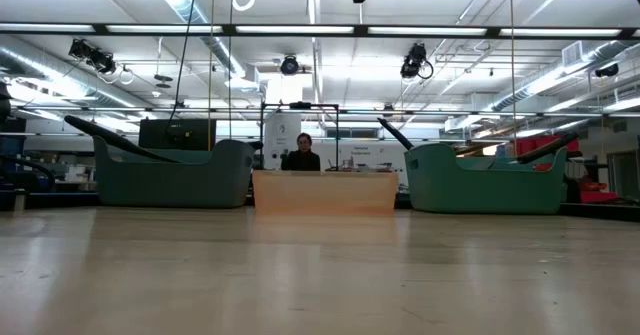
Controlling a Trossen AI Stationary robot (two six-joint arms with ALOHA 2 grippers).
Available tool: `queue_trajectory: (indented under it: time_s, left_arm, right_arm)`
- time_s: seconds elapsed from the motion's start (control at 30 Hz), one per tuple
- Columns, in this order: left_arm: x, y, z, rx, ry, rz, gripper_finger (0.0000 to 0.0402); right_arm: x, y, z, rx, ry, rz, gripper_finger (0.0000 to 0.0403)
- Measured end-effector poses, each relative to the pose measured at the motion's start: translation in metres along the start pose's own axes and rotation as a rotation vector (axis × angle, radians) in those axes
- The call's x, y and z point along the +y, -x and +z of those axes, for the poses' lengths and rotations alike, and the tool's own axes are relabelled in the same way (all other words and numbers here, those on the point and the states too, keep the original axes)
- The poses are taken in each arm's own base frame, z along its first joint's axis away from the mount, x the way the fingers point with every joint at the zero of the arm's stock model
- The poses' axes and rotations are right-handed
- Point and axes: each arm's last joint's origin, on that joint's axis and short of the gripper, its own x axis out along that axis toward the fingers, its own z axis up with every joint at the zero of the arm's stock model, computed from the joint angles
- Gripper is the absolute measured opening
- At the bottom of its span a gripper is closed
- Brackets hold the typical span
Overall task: Pick & Place Kitchen Items
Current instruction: Put the yellow knife into the orange bin
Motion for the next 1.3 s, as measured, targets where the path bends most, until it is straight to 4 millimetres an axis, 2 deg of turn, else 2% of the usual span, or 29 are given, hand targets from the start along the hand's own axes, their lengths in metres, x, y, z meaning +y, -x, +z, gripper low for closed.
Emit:
queue_trajectory:
  time_s: [0.73, 1.1, 1.3]
  left_arm:
    - [0.0000, 0.0000, -0.0002, 0.002, 0.007, 0.000, 0.0079]
    - [0.0001, 0.0000, -0.0006, 0.006, 0.012, 0.001, 0.0081]
    - [0.0001, 0.0000, -0.0006, 0.007, 0.012, 0.001, 0.0109]
  right_arm:
    - [0.0008, 0.0000, 0.0000, 0.003, 0.017, 0.026, 0.0063]
    - [0.0006, 0.0000, -0.0001, 0.005, 0.031, 0.026, 0.0058]
    - [0.0008, 0.0000, -0.0001, 0.005, 0.030, 0.027, 0.0055]
